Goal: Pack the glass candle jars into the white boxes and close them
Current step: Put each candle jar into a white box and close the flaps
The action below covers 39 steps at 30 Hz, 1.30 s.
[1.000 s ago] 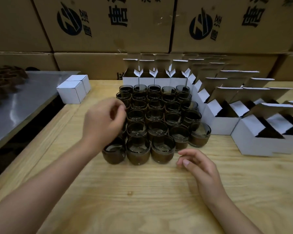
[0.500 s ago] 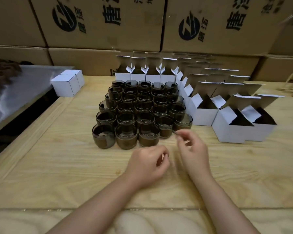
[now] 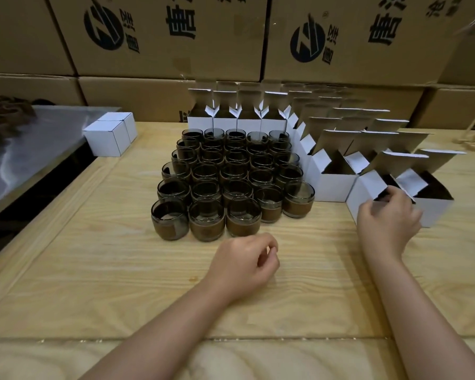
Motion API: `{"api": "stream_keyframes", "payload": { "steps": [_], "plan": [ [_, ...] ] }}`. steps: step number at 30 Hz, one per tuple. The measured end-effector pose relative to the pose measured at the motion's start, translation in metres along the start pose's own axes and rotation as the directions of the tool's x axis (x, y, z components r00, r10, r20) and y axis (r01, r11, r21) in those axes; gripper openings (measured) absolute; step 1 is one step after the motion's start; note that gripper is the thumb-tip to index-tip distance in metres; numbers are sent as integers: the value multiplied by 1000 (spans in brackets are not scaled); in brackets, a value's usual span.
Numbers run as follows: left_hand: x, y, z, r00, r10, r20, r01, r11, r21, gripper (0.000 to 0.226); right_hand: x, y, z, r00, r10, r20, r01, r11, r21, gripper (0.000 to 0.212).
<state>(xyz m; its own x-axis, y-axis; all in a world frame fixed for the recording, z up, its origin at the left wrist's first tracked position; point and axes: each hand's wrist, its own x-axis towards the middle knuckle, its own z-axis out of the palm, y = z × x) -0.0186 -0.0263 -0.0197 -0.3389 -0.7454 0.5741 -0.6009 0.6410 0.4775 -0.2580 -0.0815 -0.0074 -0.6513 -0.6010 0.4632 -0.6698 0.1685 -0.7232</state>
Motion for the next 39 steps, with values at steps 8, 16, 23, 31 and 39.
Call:
{"api": "stream_keyframes", "payload": {
  "steps": [8, 16, 23, 31, 39],
  "plan": [
    [0, -8, -1, 981, -97, 165, 125, 977, -172, 24, -42, -25, -23, 988, -89, 130, 74, 991, 112, 30],
    [4, -10, 0, 964, -205, 169, 251, 909, -334, 55, -129, -65, -38, 929, -231, 289, 177, 964, 200, 32],
    [3, -16, -3, 970, -240, 48, 238, 880, -410, 71, -163, -86, -44, 890, -343, 300, 275, 930, 245, 31],
    [1, -18, -5, 965, -257, -43, 216, 881, -420, 46, -136, -80, -52, 848, -530, 23, 476, 780, 407, 19],
    [2, -18, -5, 958, -286, -33, 232, 834, -500, 57, -102, -67, -28, 853, -456, 254, 243, 777, 580, 35]
  ]
}}
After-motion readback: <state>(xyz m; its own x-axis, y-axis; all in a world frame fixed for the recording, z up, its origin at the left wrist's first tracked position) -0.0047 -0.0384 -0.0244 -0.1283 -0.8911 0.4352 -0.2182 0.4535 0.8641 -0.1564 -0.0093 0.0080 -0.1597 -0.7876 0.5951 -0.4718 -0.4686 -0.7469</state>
